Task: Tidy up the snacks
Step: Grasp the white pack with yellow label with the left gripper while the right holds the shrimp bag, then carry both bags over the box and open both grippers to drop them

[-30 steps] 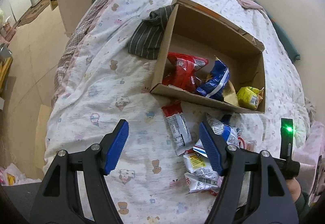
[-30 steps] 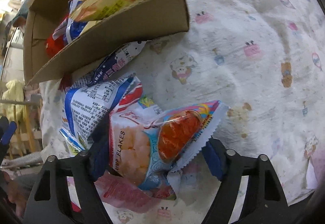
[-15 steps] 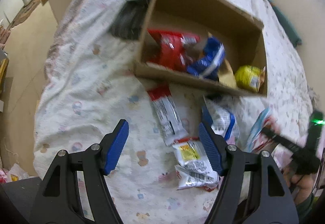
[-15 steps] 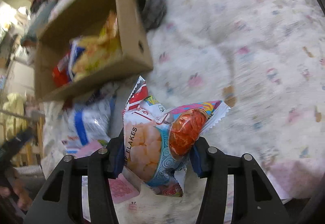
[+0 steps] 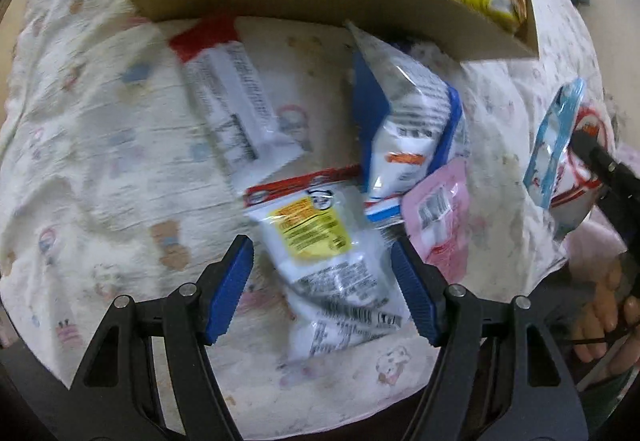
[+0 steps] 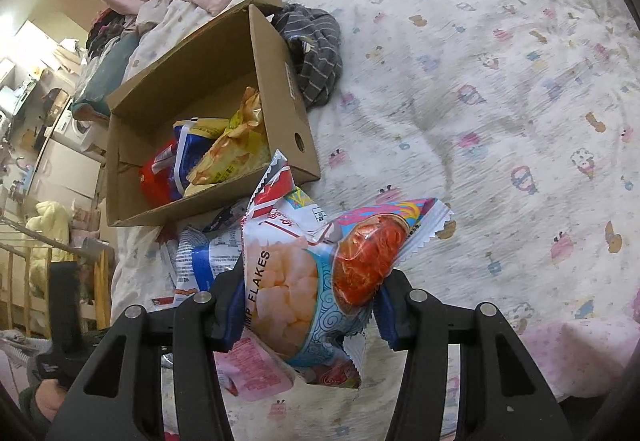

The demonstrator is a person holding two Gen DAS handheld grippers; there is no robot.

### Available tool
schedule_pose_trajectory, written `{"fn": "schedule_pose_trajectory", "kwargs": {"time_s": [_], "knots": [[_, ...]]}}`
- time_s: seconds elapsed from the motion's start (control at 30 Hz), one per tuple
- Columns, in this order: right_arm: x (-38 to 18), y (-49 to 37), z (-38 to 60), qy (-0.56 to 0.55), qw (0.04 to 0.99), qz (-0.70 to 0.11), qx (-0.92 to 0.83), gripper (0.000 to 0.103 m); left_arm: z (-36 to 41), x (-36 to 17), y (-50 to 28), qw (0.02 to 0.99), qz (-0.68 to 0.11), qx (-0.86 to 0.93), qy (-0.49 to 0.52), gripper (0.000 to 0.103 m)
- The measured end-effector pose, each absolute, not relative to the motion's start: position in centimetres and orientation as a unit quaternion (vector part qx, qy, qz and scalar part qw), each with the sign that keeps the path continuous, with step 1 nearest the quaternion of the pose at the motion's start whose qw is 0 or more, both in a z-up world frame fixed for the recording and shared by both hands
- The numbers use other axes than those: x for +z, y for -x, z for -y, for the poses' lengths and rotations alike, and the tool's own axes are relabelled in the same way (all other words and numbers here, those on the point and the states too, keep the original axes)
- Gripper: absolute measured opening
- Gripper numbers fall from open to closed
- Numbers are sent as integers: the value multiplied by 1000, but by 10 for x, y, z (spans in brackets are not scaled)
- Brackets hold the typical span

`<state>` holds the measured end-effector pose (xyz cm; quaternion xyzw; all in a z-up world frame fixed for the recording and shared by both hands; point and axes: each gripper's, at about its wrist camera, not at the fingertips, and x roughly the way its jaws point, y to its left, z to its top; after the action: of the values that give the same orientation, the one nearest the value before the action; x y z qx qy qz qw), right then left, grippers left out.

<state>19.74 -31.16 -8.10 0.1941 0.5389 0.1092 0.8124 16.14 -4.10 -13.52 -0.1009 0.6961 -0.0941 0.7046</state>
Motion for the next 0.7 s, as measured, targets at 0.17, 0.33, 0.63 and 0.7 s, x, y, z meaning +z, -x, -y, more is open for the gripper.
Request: {"fn": "schedule_pose_trajectory", "kwargs": {"time_s": [0.17,0.33,0.63,0.7], "knots": [[-80,-197,310,-193,811,-541,112,54,60,-147,-157,694,-707,-109,87,68],[-83,-197,311,-194,807,-546,112,54,68,-137,-154,689,-707,-138,75,48],[-74,-193,298,-196,805,-542,141,54,37,-107,-131,717,-683,-109,83,44],[-71,-192,297,-197,806,-539,146,54,32,-100,-121,730,-675,-87,67,44]]}}
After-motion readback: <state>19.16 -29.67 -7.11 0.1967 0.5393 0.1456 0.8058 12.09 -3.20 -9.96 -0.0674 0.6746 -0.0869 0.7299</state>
